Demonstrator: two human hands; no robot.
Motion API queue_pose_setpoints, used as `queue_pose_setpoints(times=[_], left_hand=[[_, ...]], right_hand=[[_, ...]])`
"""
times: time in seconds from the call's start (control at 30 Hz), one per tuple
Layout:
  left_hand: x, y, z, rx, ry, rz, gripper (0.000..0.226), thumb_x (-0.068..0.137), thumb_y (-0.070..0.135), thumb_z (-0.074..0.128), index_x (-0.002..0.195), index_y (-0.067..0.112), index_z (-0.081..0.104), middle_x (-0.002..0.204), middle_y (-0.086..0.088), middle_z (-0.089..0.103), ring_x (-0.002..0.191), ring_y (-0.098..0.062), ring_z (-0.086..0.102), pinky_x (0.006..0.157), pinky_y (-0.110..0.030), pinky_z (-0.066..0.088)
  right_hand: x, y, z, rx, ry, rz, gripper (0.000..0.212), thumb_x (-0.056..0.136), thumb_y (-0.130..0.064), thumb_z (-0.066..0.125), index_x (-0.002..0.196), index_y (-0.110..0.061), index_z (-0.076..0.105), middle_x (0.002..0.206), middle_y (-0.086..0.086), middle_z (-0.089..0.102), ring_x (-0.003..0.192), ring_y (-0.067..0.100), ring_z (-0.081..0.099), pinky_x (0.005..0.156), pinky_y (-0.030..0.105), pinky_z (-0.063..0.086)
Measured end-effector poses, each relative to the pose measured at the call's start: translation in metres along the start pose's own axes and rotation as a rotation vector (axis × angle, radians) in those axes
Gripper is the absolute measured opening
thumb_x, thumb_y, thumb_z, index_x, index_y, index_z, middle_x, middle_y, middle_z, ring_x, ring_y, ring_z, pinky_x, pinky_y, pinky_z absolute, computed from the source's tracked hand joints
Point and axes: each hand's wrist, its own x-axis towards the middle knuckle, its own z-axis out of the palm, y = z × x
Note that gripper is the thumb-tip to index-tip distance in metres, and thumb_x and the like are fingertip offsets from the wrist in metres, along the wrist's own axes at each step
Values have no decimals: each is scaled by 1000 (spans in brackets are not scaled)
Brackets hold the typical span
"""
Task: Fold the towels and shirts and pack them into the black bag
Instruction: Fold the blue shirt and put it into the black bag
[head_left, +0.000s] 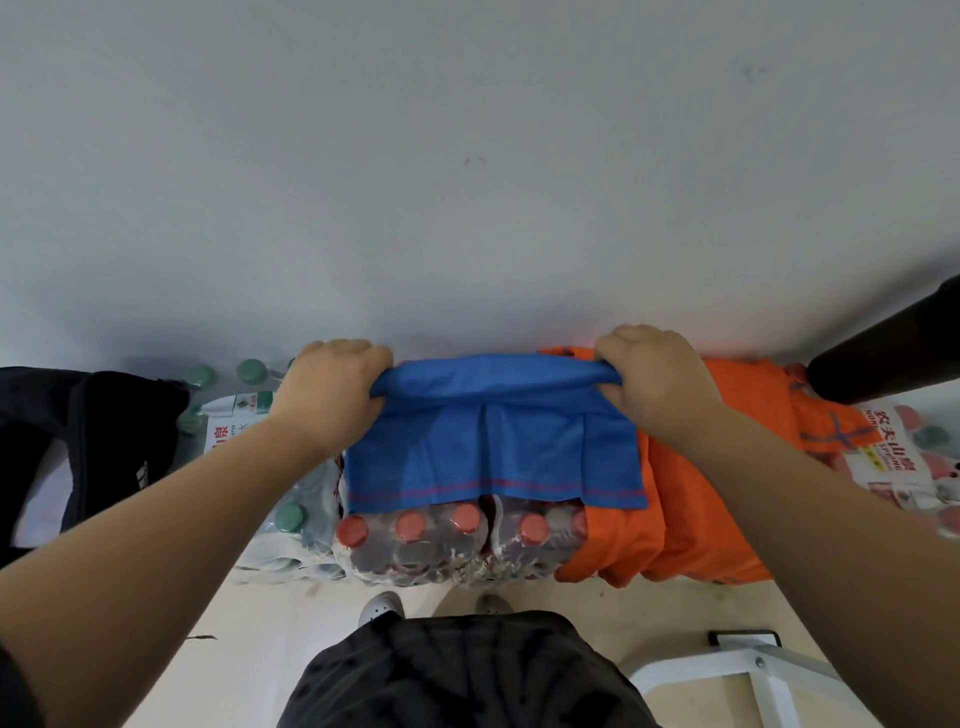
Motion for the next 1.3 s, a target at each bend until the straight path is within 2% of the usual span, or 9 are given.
queue_pose_setpoints(times=[0.17, 0.3, 0.47, 0.57, 0.7, 0.87, 1.0, 1.1, 1.3], left_hand=[[-58, 15, 10, 77, -86, 195, 20, 68, 36, 59, 76, 17, 62, 73, -2, 59, 64, -30, 61, 60, -37, 48], [-83, 22, 21, 56, -282, 116, 63, 78, 81, 40, 91, 26, 69, 87, 7, 60, 81, -18, 61, 73, -37, 52], [-63, 37, 19, -27, -85, -92, 58, 90, 60, 30, 113, 23, 67, 109, -1, 62, 101, -29, 57, 88, -45, 48], [-52, 58, 32, 11, -232, -163, 73, 92, 61, 20, 152, 22, 34, 157, -8, 35, 143, -33, 32, 115, -56, 26], [-59, 63, 60, 10, -378, -215, 81, 90, 68, -2, 159, 25, 0, 167, -4, -4, 154, -28, -7, 122, -59, 0], [-62, 50, 59, -124, -294, -203, 81, 91, 66, 9, 159, 22, 12, 167, -6, 7, 154, -28, 1, 123, -51, 0], [-69, 34, 42, -277, -154, -405, 89, 85, 64, 49, 156, 17, 24, 161, -11, 28, 147, -34, 24, 121, -48, 20], [-71, 23, 27, -378, -193, -589, 101, 78, 56, 74, 156, 17, 22, 153, -10, 40, 137, -33, 38, 112, -49, 36], [-67, 15, 21, -448, -309, -665, 98, 72, 53, 81, 151, 24, 30, 139, -6, 54, 117, -28, 58, 96, -47, 52]], right_hand=[[-60, -15, 14, -90, -102, -103, 29, 61, -29, 77, 84, -21, 61, 84, 1, 56, 81, 31, 58, 67, 43, 45], [-85, -24, 24, -104, -299, -47, 58, 73, -78, 48, 95, -27, 66, 96, -6, 58, 94, 21, 56, 78, 40, 44], [-69, -55, 22, 41, -140, 67, 65, 89, -71, 28, 117, -25, 65, 122, -1, 58, 119, 25, 51, 100, 43, 39], [-58, -81, 37, 108, -274, 84, 78, 89, -70, 11, 155, -34, 29, 166, 4, 18, 152, 29, 15, 123, 51, 13], [-67, -82, 68, 72, -386, 165, 81, 84, -78, -3, 156, -41, -11, 166, -3, -20, 152, 29, -18, 121, 57, -9], [-79, -72, 75, 63, -350, 224, 78, 90, -78, 4, 155, -39, -16, 165, 1, -23, 150, 27, -25, 121, 54, -13], [-78, -74, 75, 56, -330, 227, 81, 89, -78, 3, 157, -35, -12, 166, 2, -20, 151, 28, -23, 120, 57, -15], [-73, -86, 71, 65, -260, 194, 83, 90, -77, 7, 158, -32, -6, 166, 5, -16, 152, 30, -19, 118, 61, -13], [-53, -126, 64, 67, -259, -38, 82, 90, -75, 5, 160, -32, 4, 168, 3, -9, 153, 34, -13, 117, 66, -7]])
